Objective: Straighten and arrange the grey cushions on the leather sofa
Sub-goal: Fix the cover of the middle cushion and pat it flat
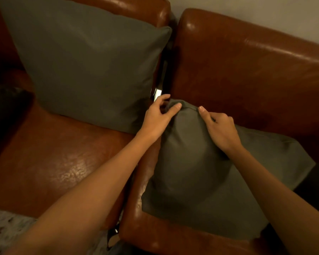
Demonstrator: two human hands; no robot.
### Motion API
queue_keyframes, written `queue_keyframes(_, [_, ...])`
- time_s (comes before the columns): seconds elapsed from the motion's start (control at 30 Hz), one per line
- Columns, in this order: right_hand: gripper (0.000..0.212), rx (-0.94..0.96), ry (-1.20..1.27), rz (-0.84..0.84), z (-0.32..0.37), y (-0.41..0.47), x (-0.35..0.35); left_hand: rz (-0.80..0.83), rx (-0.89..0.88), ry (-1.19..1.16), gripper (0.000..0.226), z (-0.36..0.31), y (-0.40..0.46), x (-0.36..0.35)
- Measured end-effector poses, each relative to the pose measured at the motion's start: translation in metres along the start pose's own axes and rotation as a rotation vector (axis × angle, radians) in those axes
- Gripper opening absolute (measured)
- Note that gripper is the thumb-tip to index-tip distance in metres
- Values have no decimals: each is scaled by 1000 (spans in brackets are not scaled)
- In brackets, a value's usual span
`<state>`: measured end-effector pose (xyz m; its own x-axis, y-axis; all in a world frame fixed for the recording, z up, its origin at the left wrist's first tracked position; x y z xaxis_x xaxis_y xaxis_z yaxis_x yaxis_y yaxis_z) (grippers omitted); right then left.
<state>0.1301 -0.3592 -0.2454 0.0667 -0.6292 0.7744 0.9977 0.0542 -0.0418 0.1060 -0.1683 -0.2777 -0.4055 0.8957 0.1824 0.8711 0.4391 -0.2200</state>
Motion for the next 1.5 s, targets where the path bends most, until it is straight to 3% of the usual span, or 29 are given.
queue_keyframes(0.07, [76, 6, -29, -12, 2, -2, -1, -4, -68, 19, 33, -5, 4, -1])
queue_keyframes(0.17, [84, 0, -63, -26, 0, -1, 0, -14, -22, -91, 16, -10, 8, 2])
queue_keyframes(0.3, [71, 30, -70, -96, 5, -5, 5, 57, 92, -118, 28, -8, 9, 0])
queue_keyframes(0.5, [63, 20, -80, -127, 9, -17, 5, 113, 434, -250, 41, -18, 1, -4])
queue_keyframes(0.57, [62, 7, -80, -126, 11, -19, 5, 127, 377, -293, 44, -19, -2, 3])
queue_keyframes(0.63, [62, 3, -94, -134, 14, -20, 3, 142, 199, -265, 33, -16, -8, 13])
queue_keyframes(0.9, [63, -36, -125, -159, 23, -27, -1, 111, -505, 216, 20, -19, -11, 35])
queue_keyframes(1.03, [64, -56, -121, -181, 20, -31, 0, 18, -783, 268, 18, -19, -19, 35])
queue_keyframes(1.2, [71, -18, -128, -221, 17, -36, 1, -182, -742, 187, 11, -22, -27, 27])
queue_keyframes(1.3, [71, 26, -147, -180, 10, -35, 15, -147, -619, 106, 9, -29, -25, 23])
queue_keyframes(1.4, [59, 105, -409, -149, -11, -34, 42, -90, -584, 155, 6, -29, -25, 27])
queue_keyframes(1.5, [60, -64, -604, 6, -55, -37, 82, -59, -522, 323, 7, -27, -24, 33])
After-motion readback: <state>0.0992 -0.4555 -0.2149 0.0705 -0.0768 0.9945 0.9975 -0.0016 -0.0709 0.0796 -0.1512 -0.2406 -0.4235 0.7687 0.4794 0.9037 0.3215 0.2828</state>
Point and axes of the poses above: each hand's wrist, its own y-axis towards the middle knuckle, its own x-axis out of the back of the hand, z = x × y, the point moved 1 cm from there along y, towards the middle knuckle, and after that the axes turned 12 degrees about -z, right-handed, at the moved point
